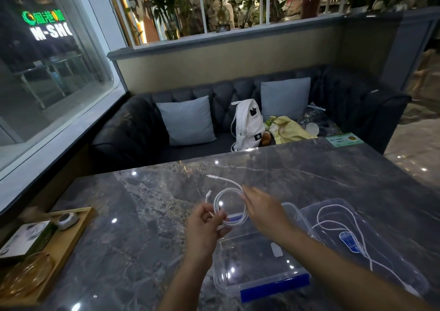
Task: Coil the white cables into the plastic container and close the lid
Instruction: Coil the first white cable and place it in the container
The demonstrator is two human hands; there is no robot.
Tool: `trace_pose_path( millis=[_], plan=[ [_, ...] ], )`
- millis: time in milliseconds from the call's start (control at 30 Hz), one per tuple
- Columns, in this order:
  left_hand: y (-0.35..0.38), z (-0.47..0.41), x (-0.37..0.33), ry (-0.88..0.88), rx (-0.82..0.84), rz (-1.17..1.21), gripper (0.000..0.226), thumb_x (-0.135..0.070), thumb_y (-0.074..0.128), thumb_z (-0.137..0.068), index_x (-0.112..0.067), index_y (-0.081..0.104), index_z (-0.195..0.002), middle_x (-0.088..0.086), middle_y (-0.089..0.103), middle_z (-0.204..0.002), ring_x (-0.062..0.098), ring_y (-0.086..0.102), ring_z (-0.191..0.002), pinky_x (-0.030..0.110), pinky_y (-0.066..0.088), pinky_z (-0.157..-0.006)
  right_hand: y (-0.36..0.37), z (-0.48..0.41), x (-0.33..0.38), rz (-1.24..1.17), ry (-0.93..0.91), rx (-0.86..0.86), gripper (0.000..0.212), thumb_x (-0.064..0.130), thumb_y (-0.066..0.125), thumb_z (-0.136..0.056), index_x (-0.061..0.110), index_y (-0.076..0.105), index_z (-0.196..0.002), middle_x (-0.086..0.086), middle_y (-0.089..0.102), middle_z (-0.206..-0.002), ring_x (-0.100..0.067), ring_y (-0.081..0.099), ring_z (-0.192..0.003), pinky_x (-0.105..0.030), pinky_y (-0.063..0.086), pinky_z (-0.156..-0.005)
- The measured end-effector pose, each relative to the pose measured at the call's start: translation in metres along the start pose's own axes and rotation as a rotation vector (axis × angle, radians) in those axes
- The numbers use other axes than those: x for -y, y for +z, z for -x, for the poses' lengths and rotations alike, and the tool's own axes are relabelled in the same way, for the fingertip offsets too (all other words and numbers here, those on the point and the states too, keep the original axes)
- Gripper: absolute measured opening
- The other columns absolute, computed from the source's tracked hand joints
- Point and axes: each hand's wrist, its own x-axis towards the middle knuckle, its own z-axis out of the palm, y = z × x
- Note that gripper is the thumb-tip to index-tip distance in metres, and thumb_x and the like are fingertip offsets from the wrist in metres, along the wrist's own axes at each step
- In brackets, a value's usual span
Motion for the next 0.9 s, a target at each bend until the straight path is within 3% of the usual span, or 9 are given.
trace_pose_path(
  millis=[133,200,300,400,533,633,733,800,900],
  plan=[
    [-0.002,0.0,0.005,0.095,0.049,-0.125,0.017,0.004,0.055,-0.087,-0.009,0.057,-0.076,0.014,0.065,-0.069,0.022,0.067,-0.065,0.033,0.059,-0.06,0.005,0.0,0.0,0.228,-0.014,0.076,0.037,0.038,0.041,-0.094,0.009,0.048,-0.116,-0.012,0.064,-0.108,-0.032,0.061,-0.095,-0.038,0.045,-0.078],
    [-0.001,0.0,0.01,0.198,0.048,-0.322,0.013,-0.002,0.054,-0.089,-0.012,0.058,-0.081,0.013,0.065,-0.073,0.026,0.064,-0.07,0.038,0.059,-0.065,0.006,0.0,-0.001,0.379,0.006,0.156,0.034,0.035,0.047,-0.091,0.007,0.053,-0.109,-0.015,0.065,-0.107,-0.034,0.062,-0.095,-0.038,0.046,-0.077],
    [-0.001,0.003,0.017,0.358,-0.029,-0.609,0.014,-0.015,0.051,-0.092,-0.024,0.056,-0.082,-0.007,0.062,-0.071,0.006,0.058,-0.066,0.017,0.046,-0.059,0.006,-0.002,-0.002,0.316,0.103,0.271,0.023,0.024,0.047,-0.088,0.007,0.058,-0.097,-0.018,0.065,-0.103,-0.035,0.061,-0.093,-0.034,0.043,-0.07],
    [-0.003,0.004,0.018,0.506,-0.098,-0.738,0.015,-0.017,0.049,-0.092,-0.022,0.057,-0.08,-0.008,0.061,-0.069,0.006,0.056,-0.065,0.022,0.045,-0.058,-0.002,-0.005,-0.003,0.23,0.091,0.427,0.017,0.024,0.048,-0.086,0.009,0.057,-0.089,-0.016,0.064,-0.099,-0.028,0.057,-0.083,-0.029,0.036,-0.065],
    [-0.005,0.001,0.024,0.582,-0.077,-0.95,0.017,-0.01,0.044,-0.091,-0.005,0.06,-0.085,0.01,0.064,-0.082,0.028,0.059,-0.08,0.047,0.045,-0.09,-0.017,-0.008,0.0,0.15,0.073,0.619,0.01,0.017,0.05,-0.083,0.01,0.055,-0.078,-0.021,0.064,-0.092,-0.027,0.055,-0.075,-0.028,0.032,-0.055],
    [-0.004,0.001,0.029,0.513,0.0,-1.023,0.018,-0.012,0.04,-0.096,-0.007,0.057,-0.097,0.008,0.063,-0.097,0.023,0.058,-0.097,0.039,0.026,-0.112,-0.026,-0.01,0.003,0.08,0.083,0.677,0.012,0.01,0.051,-0.081,0.007,0.056,-0.07,-0.021,0.06,-0.071,-0.019,0.048,-0.055,-0.027,0.033,-0.048],
    [-0.002,0.001,0.03,0.419,0.057,-0.795,0.015,-0.017,0.04,-0.097,-0.009,0.052,-0.102,0.005,0.058,-0.1,0.017,0.056,-0.09,0.024,0.042,-0.084,-0.029,-0.009,0.002,0.042,0.099,0.706,0.018,0.01,0.051,-0.081,0.0,0.063,-0.073,-0.012,0.059,-0.064,-0.013,0.048,-0.047,-0.025,0.037,-0.048],
    [-0.002,-0.002,0.029,0.385,0.079,-0.755,0.008,-0.013,0.045,-0.094,-0.011,0.051,-0.098,-0.002,0.051,-0.097,0.005,0.051,-0.079,0.012,0.038,-0.069,-0.029,-0.01,0.001,0.027,0.108,0.698,0.02,0.01,0.051,-0.081,-0.005,0.064,-0.077,-0.012,0.059,-0.064,-0.011,0.047,-0.046,-0.024,0.036,-0.047],
    [-0.007,-0.011,0.027,0.09,0.108,-0.534,0.016,-0.011,0.059,-0.087,-0.014,0.053,-0.072,0.003,0.054,-0.074,0.011,0.049,-0.065,0.024,0.041,-0.063,-0.027,-0.012,-0.004,0.03,0.128,0.614,0.017,0.01,0.049,-0.082,0.0,0.062,-0.075,-0.009,0.056,-0.064,-0.012,0.046,-0.048,-0.027,0.034,-0.049]
  ],
)
